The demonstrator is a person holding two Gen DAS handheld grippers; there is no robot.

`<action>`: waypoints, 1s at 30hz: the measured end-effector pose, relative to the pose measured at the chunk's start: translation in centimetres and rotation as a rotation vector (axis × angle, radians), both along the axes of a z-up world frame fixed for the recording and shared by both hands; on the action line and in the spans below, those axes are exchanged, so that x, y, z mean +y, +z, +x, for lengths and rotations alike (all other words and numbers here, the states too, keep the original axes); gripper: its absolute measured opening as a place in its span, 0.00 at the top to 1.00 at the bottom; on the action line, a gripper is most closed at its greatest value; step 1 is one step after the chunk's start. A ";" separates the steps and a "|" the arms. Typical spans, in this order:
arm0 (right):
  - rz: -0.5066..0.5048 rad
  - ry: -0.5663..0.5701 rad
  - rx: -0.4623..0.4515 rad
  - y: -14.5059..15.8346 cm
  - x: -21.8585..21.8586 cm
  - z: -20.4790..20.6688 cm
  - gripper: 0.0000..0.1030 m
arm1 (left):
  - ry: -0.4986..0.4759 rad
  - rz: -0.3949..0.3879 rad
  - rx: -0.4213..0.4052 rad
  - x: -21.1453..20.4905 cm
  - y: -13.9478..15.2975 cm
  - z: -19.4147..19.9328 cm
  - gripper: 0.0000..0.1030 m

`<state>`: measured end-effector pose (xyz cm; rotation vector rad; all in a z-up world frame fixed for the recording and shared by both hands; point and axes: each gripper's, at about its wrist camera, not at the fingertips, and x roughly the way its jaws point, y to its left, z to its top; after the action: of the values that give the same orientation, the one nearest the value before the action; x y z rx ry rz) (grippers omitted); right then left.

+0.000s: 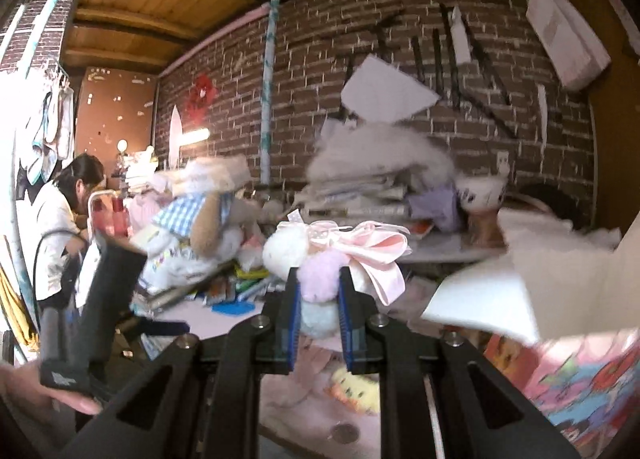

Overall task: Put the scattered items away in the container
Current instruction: 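Lift the pom-pom and carry it over the pink box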

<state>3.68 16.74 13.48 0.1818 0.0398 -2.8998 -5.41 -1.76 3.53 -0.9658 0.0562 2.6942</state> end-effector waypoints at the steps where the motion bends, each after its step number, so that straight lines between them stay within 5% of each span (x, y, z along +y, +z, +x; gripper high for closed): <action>1: 0.001 -0.020 0.016 0.6 0.5 0.3 0.87 | -0.001 0.001 0.001 0.0 0.0 0.0 0.07; 15: -0.053 -0.374 -0.075 4.8 12.1 0.3 0.87 | -0.028 -0.002 0.004 1.3 0.2 0.0 0.07; 30: -0.023 -0.461 -0.379 1.8 16.0 -4.1 0.84 | -0.023 -0.025 -0.015 1.5 -0.2 0.1 0.07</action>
<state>-0.46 32.72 15.33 0.8317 -0.1164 -3.2540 -5.36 -0.21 3.37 -0.9863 0.0980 2.6708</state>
